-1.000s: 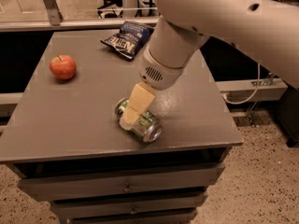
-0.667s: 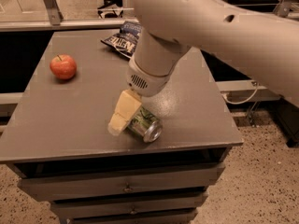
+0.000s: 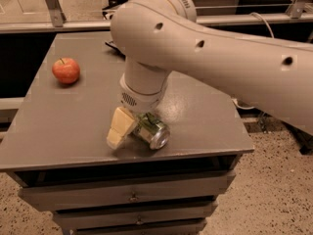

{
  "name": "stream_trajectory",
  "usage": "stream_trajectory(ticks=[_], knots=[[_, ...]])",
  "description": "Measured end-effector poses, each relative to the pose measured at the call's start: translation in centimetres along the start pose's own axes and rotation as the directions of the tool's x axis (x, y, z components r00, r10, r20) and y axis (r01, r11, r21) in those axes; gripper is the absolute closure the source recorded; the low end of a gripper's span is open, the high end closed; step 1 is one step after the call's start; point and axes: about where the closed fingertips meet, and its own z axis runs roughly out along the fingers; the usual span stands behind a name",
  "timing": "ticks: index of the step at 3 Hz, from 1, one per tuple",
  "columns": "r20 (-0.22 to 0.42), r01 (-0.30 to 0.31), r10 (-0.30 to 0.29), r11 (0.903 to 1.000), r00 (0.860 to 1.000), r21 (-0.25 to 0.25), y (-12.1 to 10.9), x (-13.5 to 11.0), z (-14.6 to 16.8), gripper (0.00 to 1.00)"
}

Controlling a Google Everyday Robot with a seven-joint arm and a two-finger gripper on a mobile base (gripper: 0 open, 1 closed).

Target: Place green can upright

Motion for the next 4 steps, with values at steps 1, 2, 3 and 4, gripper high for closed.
stream_trajectory(ticks=[1,2,3,4], knots=[[-0.028,-0.024,0.024,0.9996,0.999,0.018,0.0,-0.5,0.6,0.32],[-0.033,-0.027,0.028,0.9990,0.999,0.036,-0.8,-1.4,0.5,0.55],[0.005,-0.021,0.020,0.9981,1.000,0.058,-2.7,-2.7,-0.9,0.78],[0.189,0.062,-0.076,0.9950,0.979,0.078,-5.6,-5.3,-5.1,1.00]])
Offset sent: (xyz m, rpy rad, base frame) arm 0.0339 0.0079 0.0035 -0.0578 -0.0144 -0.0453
